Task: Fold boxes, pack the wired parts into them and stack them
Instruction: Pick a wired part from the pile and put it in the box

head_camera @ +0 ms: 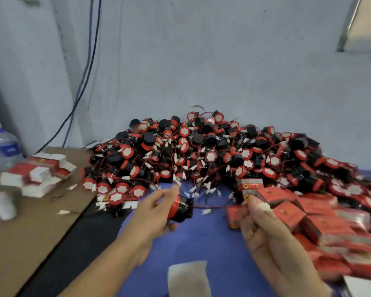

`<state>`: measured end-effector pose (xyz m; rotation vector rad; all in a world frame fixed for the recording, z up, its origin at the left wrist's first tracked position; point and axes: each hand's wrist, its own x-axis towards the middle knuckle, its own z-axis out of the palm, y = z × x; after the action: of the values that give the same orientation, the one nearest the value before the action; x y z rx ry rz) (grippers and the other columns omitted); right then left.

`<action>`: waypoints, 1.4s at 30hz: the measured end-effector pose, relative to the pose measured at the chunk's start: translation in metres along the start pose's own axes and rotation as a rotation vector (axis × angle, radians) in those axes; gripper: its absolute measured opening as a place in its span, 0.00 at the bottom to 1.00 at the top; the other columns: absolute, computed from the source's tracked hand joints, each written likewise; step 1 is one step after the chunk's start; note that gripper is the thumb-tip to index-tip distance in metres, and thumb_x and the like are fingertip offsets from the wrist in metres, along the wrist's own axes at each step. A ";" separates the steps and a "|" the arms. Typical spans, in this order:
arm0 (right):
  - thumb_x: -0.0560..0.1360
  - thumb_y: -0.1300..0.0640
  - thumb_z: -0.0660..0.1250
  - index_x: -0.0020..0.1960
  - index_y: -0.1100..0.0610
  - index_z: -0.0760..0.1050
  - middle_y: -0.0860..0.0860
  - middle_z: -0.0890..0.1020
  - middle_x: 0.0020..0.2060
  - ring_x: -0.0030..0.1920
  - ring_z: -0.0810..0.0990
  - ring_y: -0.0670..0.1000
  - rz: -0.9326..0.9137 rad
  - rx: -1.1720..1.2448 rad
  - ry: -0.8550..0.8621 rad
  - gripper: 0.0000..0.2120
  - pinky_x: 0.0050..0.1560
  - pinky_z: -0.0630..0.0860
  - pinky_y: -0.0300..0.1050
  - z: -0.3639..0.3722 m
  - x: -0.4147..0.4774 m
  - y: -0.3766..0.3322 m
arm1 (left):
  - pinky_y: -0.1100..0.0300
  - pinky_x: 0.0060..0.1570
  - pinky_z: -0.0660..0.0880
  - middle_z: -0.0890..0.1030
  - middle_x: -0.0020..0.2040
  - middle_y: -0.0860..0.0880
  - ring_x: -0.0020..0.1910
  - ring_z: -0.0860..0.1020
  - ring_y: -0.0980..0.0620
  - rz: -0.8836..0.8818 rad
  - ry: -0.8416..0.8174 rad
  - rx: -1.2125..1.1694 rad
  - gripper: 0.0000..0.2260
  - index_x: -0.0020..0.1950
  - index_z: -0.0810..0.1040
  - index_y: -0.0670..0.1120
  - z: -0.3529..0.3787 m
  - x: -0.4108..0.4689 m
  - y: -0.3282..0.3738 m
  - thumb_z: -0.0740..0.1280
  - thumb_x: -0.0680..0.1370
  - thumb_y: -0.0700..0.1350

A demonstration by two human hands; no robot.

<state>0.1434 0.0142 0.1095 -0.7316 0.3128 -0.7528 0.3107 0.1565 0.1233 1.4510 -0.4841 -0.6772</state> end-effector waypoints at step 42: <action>0.82 0.57 0.57 0.49 0.54 0.68 0.50 0.74 0.44 0.43 0.71 0.53 -0.322 -1.943 -0.356 0.04 0.32 0.61 0.38 0.009 -0.063 0.119 | 0.52 0.56 0.63 0.63 0.74 0.49 0.66 0.65 0.44 0.425 0.140 1.580 0.24 0.79 0.57 0.49 0.007 -0.086 -0.173 0.52 0.82 0.46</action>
<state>0.1645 0.1233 0.0327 -2.7553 0.5686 -0.3880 0.2214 0.2114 -0.0396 2.6686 -1.3156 0.3407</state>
